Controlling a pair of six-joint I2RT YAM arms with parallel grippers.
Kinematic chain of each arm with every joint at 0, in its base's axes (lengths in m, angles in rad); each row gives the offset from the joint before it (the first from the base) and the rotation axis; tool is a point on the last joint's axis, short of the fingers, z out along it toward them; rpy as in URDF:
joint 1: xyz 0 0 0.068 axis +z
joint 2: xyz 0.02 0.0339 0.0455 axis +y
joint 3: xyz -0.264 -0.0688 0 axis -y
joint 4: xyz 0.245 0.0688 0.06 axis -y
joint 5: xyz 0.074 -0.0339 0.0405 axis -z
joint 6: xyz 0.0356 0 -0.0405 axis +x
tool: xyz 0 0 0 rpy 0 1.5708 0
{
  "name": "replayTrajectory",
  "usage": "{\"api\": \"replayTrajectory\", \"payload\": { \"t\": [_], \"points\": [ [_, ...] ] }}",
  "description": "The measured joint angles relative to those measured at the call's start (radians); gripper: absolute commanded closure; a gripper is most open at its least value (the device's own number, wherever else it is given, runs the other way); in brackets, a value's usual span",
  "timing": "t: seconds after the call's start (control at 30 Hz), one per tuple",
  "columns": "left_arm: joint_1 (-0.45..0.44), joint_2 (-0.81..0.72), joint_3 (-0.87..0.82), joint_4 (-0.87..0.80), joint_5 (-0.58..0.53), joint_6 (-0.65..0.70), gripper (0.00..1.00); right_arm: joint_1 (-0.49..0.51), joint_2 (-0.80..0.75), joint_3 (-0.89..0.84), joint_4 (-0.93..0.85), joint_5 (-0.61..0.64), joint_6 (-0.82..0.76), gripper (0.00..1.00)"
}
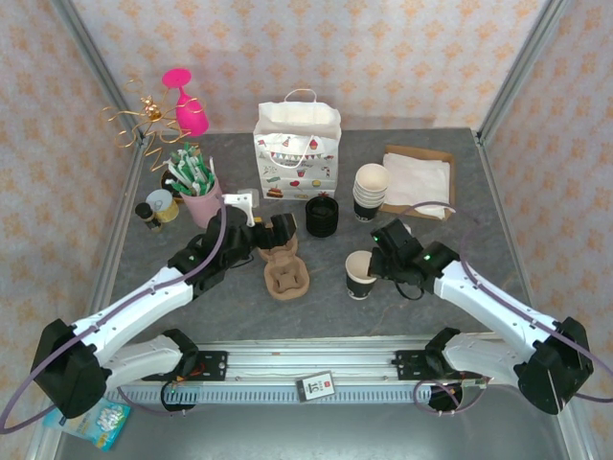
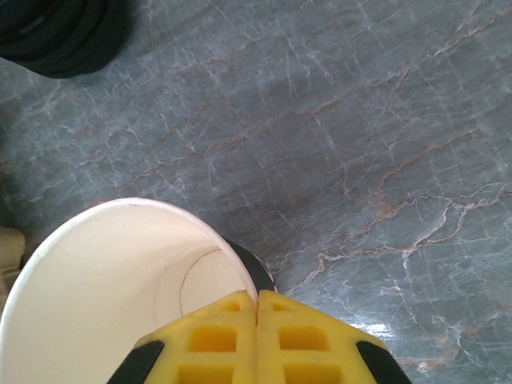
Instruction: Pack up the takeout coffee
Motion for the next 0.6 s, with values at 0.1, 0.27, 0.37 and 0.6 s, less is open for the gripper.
{"api": "replayTrajectory", "payload": {
  "t": [0.1, 0.27, 0.37, 0.6],
  "points": [
    [0.0, 0.02, 0.01, -0.001, 0.0, 0.007, 0.02, 0.008, 0.004, -0.003, 0.014, 0.012, 0.005, 1.0],
    [0.0, 0.032, 0.029, -0.001, 0.0, 0.015, 0.02, 0.02, 0.006, -0.003, 0.022, 0.022, 0.008, 0.89],
    [0.0, 0.033, 0.038, -0.001, 0.0, 0.021, 0.02, 0.021, 0.002, -0.002, 0.021, 0.022, 0.013, 0.79],
    [0.0, 0.041, 0.064, -0.025, 0.0, 0.034, 0.05, 0.021, -0.026, 0.026, 0.016, 0.013, 0.016, 0.65]
  ]
}}
